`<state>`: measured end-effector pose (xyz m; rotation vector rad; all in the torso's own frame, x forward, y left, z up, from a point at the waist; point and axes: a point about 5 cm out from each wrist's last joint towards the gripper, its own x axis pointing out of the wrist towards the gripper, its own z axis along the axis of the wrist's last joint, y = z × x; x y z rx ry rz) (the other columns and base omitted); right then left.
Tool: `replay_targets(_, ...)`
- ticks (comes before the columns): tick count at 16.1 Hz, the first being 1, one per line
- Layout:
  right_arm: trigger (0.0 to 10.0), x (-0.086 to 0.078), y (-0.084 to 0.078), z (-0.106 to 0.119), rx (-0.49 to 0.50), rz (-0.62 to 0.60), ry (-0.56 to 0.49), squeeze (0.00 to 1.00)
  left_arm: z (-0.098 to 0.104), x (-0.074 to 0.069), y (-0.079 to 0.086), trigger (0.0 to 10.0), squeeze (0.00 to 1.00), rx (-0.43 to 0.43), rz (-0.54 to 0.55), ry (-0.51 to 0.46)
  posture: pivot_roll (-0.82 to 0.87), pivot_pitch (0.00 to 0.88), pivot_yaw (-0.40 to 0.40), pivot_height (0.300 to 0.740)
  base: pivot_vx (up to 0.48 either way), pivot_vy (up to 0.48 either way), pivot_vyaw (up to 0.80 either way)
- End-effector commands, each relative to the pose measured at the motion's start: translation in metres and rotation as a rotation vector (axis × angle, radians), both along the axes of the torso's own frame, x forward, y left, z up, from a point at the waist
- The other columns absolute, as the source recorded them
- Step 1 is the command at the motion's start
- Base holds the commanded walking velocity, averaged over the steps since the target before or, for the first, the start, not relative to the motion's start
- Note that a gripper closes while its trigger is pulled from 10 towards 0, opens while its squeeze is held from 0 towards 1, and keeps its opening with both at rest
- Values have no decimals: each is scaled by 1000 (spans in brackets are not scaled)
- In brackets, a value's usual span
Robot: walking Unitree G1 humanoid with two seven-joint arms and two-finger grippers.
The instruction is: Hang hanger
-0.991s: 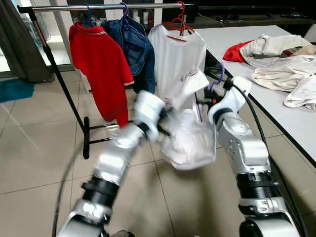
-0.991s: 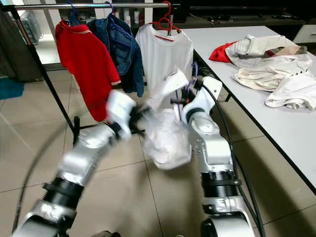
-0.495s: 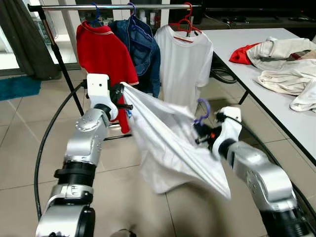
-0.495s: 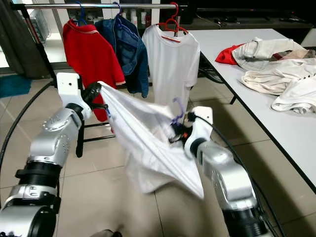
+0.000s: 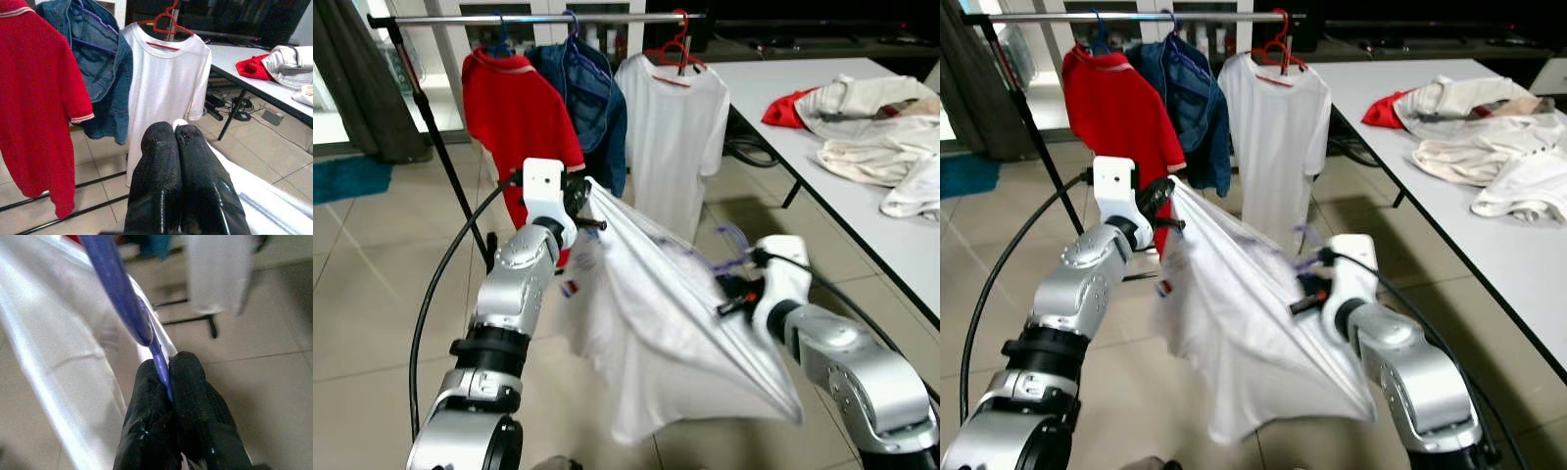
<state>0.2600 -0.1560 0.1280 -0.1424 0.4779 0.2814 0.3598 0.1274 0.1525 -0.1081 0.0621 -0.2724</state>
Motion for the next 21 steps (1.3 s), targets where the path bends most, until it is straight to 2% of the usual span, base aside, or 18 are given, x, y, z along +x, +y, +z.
replay_targets(1, 10000, 5, -10, 0, -22, -101, -14, 0, 4, 0, -1, 0, 0, 5, 12, -22, -147, 0, 8, 740, 0, 0, 0)
replay_targets(3, 10000, 18, -4, -4, 60, -189, -5, 0, 6, -4, -10, 0, 0, -11, -52, -41, -143, 0, 7, 740, 0, 0, 0)
replay_targets(5, 10000, 34, 5, -8, 117, -216, -9, 0, 6, -8, -22, 0, 0, -17, -137, -54, -142, 0, 7, 740, 0, 0, 0)
replay_targets(6, 10000, 47, 12, -6, 147, -234, -38, 0, 4, -13, -33, 0, 0, -2, -218, -50, -137, 0, 4, 740, 0, 0, 0)
replay_targets(8, 10000, 66, 14, 12, 183, -334, -143, 0, 1, -18, -44, 0, 0, 32, -288, -39, -127, 0, -4, 740, 0, 0, 0)
replay_targets(11, 10000, 86, 7, 36, 182, -474, -265, 0, -2, -20, -47, 0, 0, 29, -290, -26, -125, 2, -4, 740, 0, 0, 0)
replay_targets(13, 10000, 92, 7, 39, 148, -493, -286, 0, -4, -22, -48, 0, 0, 34, -291, -20, -126, 2, -3, 740, 0, 0, 0)
replay_targets(14, 10000, 94, 11, 37, 144, -458, -272, 0, -3, -21, -46, 0, 0, 37, -269, -21, -128, 3, 0, 740, 0, 0, 0)
replay_targets(15, 10000, 90, 27, 26, 163, -300, -200, 0, 1, -14, -37, 0, 0, 29, -196, -38, -130, 4, -2, 740, 0, 0, 0)
replay_targets(16, 10000, 84, 34, 19, 139, -211, -161, 0, 4, -9, -29, 0, 0, 25, -139, -50, -131, 5, -4, 740, 0, 0, 0)
replay_targets(17, 10000, 75, 32, 7, 103, -172, -119, 0, 9, -3, -16, 0, 0, 20, -74, -63, -130, 8, -6, 740, 0, 0, 0)
replay_targets(19, 10000, 60, 18, -11, 79, -188, -55, 0, 15, 5, 10, 0, 0, 27, 9, -67, -129, 13, -4, 740, 0, 0, 0)
replay_targets(21, 10000, 52, 11, -15, 75, -191, -35, 0, 18, 7, 19, 0, 0, 55, 16, -73, -126, 19, -3, 740, 0, 0, 0)
